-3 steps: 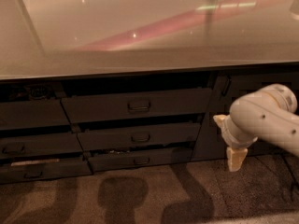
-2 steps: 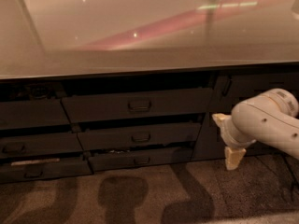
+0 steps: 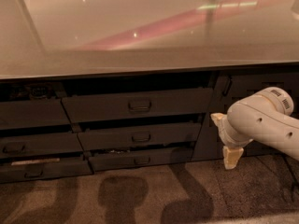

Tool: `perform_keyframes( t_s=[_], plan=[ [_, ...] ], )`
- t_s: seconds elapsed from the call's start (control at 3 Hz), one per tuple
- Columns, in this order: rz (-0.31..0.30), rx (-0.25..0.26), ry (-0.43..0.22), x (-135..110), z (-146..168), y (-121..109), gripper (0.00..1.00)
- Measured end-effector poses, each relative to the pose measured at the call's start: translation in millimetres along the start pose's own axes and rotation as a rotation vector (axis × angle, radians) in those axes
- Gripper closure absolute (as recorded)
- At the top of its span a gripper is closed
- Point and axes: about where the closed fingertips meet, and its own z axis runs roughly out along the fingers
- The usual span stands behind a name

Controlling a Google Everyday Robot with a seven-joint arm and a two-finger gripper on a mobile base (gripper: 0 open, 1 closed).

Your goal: Open top drawer

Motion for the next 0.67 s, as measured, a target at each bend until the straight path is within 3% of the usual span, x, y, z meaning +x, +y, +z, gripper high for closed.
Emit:
perform_keyframes(
  t_s=[0.33, 0.67],
  plan=[
    [0.038, -0.025, 0.059, 11.1, 2.8, -28.8, 0.0],
    [0.057, -0.048, 0.138, 17.7, -1.3, -85.4, 0.0]
  ],
)
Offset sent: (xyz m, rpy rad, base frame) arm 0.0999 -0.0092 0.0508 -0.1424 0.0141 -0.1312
